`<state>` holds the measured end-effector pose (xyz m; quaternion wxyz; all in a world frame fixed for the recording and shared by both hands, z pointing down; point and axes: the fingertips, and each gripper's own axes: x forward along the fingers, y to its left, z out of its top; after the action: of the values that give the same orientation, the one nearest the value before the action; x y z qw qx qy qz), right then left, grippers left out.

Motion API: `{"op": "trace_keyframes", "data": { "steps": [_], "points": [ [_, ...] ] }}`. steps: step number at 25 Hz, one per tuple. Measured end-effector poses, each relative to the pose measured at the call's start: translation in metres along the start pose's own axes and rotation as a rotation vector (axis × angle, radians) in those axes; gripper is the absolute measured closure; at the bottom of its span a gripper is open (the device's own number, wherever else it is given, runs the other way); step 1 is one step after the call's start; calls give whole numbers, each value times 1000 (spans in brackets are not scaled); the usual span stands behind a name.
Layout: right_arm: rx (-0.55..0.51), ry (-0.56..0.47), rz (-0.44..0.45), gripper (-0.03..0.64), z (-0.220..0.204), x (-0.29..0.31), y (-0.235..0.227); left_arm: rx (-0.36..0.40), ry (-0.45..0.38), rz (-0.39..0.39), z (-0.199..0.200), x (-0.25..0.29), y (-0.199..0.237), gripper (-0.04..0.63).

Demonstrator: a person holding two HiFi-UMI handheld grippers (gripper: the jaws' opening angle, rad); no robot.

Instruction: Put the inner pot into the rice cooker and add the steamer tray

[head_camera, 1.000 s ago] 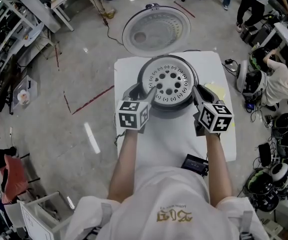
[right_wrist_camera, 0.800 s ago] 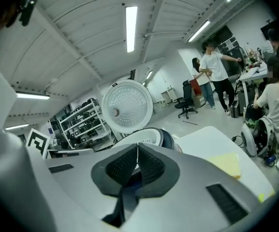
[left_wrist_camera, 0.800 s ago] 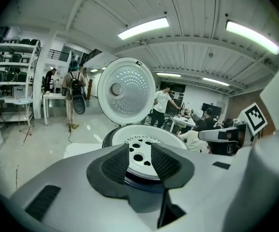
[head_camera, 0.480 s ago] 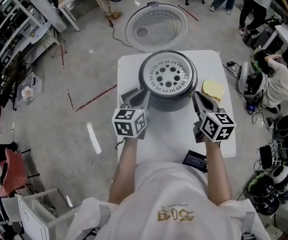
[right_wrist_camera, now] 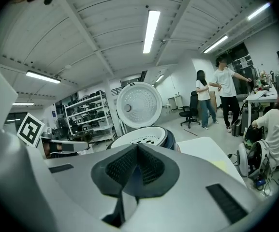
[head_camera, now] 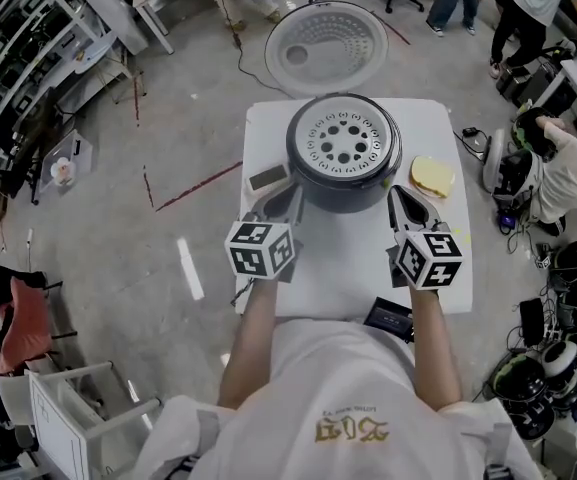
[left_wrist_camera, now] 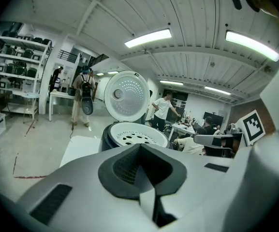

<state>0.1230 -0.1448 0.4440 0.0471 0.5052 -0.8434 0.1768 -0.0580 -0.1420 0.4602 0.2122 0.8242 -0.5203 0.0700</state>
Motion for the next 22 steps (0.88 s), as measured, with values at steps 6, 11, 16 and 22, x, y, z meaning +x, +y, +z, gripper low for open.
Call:
{"op": "trace_keyframes", "data": {
  "steps": [6,11,16,22],
  "points": [
    [-7,2,-14,606,-3,-7,-2,-4,-4,-6,-1,-3,-4,580],
    [-7,8,-20,606,-4,-6,-3,-5,4,-8,-3,-3,-2,580],
    [-9,13,-15,606,-4,-8,-2,-9,10,-11,-3,-4,-5,580],
    [-11,14,-8,606,-3,-5,-4,-8,2,-8,-1,-2,-5,580]
  ]
}}
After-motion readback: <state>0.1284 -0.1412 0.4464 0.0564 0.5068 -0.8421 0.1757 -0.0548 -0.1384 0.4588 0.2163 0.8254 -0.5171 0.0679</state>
